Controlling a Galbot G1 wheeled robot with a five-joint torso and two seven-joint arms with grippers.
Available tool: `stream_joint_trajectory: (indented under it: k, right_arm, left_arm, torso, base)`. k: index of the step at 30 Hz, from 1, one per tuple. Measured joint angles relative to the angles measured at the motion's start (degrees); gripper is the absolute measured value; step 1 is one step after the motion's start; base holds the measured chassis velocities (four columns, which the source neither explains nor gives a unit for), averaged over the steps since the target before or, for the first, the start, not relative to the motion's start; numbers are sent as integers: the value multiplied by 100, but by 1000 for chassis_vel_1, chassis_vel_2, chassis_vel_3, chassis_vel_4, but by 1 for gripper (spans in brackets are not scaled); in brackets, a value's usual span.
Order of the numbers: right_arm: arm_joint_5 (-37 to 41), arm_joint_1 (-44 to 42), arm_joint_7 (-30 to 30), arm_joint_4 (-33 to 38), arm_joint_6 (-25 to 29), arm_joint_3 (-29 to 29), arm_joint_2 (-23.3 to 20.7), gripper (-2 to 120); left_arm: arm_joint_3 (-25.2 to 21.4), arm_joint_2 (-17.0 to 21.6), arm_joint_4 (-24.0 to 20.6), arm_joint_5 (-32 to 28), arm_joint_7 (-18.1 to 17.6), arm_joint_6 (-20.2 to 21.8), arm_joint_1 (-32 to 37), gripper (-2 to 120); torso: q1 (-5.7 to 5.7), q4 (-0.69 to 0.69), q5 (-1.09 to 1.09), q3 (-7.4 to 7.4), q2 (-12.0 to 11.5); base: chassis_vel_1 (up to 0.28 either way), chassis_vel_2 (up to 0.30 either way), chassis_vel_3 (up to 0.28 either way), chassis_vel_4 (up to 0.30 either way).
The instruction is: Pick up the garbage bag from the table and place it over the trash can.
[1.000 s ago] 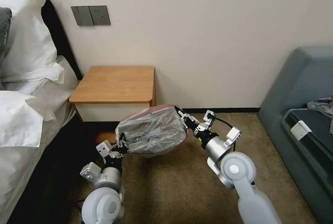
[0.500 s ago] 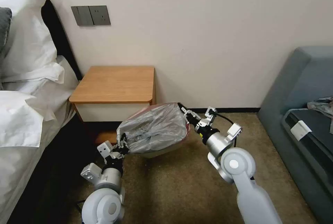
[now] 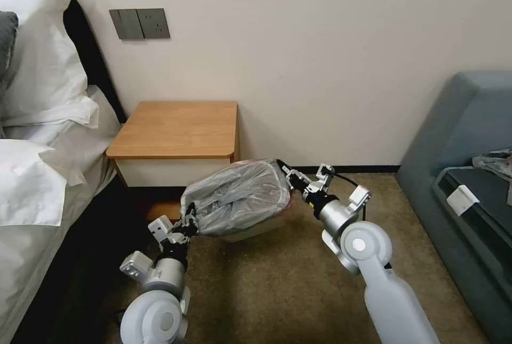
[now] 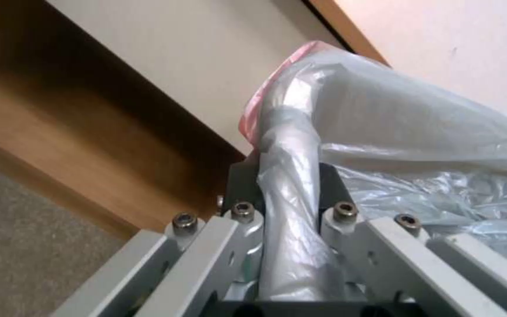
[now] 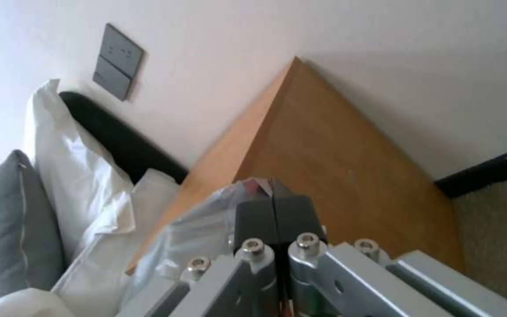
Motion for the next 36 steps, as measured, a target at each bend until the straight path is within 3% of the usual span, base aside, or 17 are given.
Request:
stream_joint_trajectory:
  k: [5,36]
  right_arm:
    - [-159,87,-131,-203,20,-26,-1,0]
    - [-990,122,-700,-916,415,-44,-37,-2]
  left_arm:
    - [-87,15,-48,-177,217,78,58,6]
    - [-344,48,-166,-866,253,251,-13,6]
  torso:
    - [0,0,0,0,0]
    - [0,0,0,0,0]
  base:
    - [0,0,0,0]
    - [0,0,0,0]
